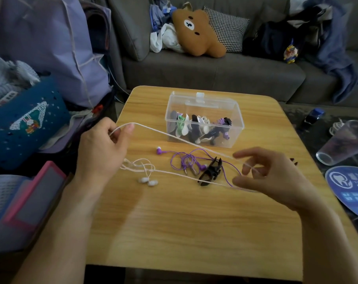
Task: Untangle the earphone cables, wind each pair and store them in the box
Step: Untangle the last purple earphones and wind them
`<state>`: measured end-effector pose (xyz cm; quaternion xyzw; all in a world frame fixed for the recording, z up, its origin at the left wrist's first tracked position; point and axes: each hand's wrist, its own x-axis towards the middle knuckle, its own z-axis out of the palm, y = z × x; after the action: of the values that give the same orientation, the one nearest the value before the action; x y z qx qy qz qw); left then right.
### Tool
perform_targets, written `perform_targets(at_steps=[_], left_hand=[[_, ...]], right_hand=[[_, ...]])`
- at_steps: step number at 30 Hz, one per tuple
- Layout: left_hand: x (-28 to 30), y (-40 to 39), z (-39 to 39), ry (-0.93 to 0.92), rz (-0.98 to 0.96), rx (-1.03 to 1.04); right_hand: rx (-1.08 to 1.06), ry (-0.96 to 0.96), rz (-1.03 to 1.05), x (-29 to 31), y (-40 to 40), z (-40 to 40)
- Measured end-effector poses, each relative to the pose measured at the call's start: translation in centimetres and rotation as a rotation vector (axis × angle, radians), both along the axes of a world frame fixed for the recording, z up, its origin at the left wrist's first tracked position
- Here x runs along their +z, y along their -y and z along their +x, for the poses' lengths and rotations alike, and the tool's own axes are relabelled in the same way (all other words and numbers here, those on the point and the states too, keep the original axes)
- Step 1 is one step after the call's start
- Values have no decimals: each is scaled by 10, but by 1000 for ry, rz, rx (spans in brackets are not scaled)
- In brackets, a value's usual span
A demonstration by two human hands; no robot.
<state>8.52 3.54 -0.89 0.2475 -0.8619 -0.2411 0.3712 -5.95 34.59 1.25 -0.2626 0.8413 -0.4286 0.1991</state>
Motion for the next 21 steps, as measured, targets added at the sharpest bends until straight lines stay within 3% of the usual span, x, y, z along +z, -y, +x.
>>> perform_targets(at_steps=[1, 3, 5, 6, 9, 10, 12, 14, 16, 18, 21], left_hand=[[2, 0, 0, -7, -3, 9], [4, -1, 0, -14, -10, -1], [5, -3, 0, -92, 26, -20], [5, -3, -1, -169, 91, -20], [9, -1, -2, -390, 328, -45], [9, -1, -3, -398, 351, -49], [7, 1, -2, -351, 299, -31], [4, 2, -2, -297, 245, -5], [2, 3, 0, -231, 193, 4], [1, 5, 1, -177, 154, -1], [11, -10, 3, -115, 266, -161]], right_hand=[[-19, -67, 161, 1, 0, 1], [-101, -140, 282, 1, 0, 0], [-219, -209, 182, -3, 1, 0], [-315, -161, -1, -5, 2, -1], [-522, 415, -747, -4, 9, -2], [-541, 552, -867, -1, 9, -3], [-496, 732, -852, 7, 4, -4], [-303, 828, -690, 9, -3, -5], [-50, 810, -508, 10, -10, -7], [137, 639, -367, 9, -16, -7], [68, 257, -373, 1, -1, 2]])
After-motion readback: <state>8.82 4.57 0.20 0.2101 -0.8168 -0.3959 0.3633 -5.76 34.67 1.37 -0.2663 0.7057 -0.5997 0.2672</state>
